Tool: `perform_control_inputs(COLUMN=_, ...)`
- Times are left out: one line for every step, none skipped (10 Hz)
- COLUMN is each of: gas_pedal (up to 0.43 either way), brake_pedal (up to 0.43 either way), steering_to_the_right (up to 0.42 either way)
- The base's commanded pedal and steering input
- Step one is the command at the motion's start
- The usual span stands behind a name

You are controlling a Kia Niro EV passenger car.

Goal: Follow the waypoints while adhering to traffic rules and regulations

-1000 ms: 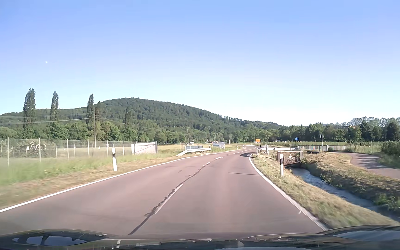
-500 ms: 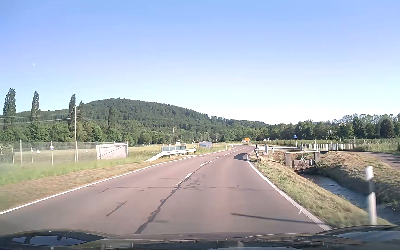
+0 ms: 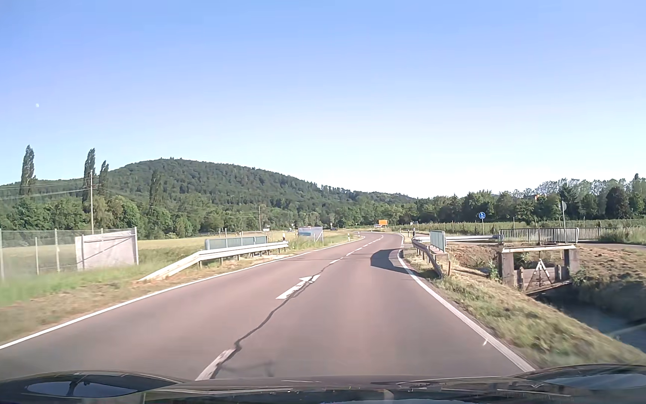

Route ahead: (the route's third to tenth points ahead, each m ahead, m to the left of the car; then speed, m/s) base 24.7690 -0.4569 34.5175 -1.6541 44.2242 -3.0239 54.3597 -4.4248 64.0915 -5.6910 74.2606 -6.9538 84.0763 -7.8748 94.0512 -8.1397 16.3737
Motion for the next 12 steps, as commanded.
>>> perform_control_inputs(gas_pedal=0.138, brake_pedal=0.000, steering_to_the_right=0.026)
perform_control_inputs(gas_pedal=0.110, brake_pedal=0.000, steering_to_the_right=0.027)
perform_control_inputs(gas_pedal=0.110, brake_pedal=0.000, steering_to_the_right=0.027)
perform_control_inputs(gas_pedal=0.110, brake_pedal=0.000, steering_to_the_right=0.027)
perform_control_inputs(gas_pedal=0.110, brake_pedal=0.000, steering_to_the_right=0.027)
perform_control_inputs(gas_pedal=0.110, brake_pedal=0.000, steering_to_the_right=0.027)
perform_control_inputs(gas_pedal=0.110, brake_pedal=0.000, steering_to_the_right=0.027)
perform_control_inputs(gas_pedal=0.110, brake_pedal=0.000, steering_to_the_right=0.027)
perform_control_inputs(gas_pedal=0.110, brake_pedal=0.000, steering_to_the_right=0.027)
perform_control_inputs(gas_pedal=0.110, brake_pedal=0.000, steering_to_the_right=0.027)
perform_control_inputs(gas_pedal=0.110, brake_pedal=0.000, steering_to_the_right=0.026)
perform_control_inputs(gas_pedal=0.110, brake_pedal=0.000, steering_to_the_right=0.025)
